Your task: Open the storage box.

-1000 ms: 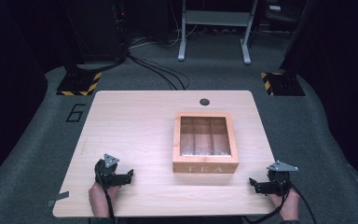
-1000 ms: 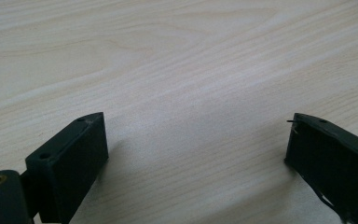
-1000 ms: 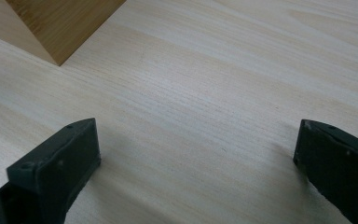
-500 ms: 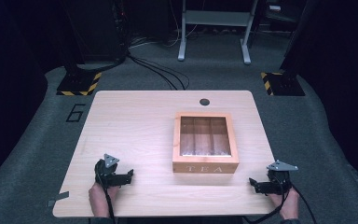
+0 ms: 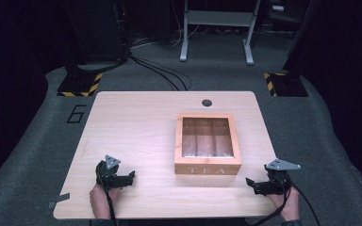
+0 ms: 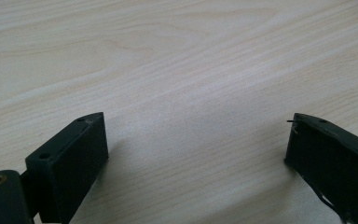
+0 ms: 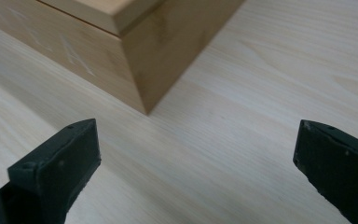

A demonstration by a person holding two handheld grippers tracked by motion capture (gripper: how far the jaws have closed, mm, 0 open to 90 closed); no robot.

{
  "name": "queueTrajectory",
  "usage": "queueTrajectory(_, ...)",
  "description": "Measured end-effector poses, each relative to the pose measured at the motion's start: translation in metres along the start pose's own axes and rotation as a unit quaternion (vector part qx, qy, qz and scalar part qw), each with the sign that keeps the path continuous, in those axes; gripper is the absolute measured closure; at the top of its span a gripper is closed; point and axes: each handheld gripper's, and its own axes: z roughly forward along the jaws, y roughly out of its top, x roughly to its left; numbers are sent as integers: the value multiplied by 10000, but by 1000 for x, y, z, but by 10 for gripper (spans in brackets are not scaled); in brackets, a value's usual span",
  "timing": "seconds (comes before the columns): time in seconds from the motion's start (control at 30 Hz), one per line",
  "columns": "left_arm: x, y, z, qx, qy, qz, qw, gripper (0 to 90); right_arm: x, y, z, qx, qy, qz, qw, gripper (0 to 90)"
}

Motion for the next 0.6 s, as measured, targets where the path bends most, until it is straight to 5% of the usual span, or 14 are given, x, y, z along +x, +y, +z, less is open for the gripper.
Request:
queueTrajectory(0.23,0,0,0,-1,1,2,10000,53,18,18,8,-76,286,-202,9994,64)
queueTrajectory(0.33,0,0,0,-1,0,0,10000,53,22,22,11,-129,370,-257,9989,235)
queueTrajectory(0.6,0,0,0,1,0,3,10000,53,25,25,10,-158,329,-323,9988,514)
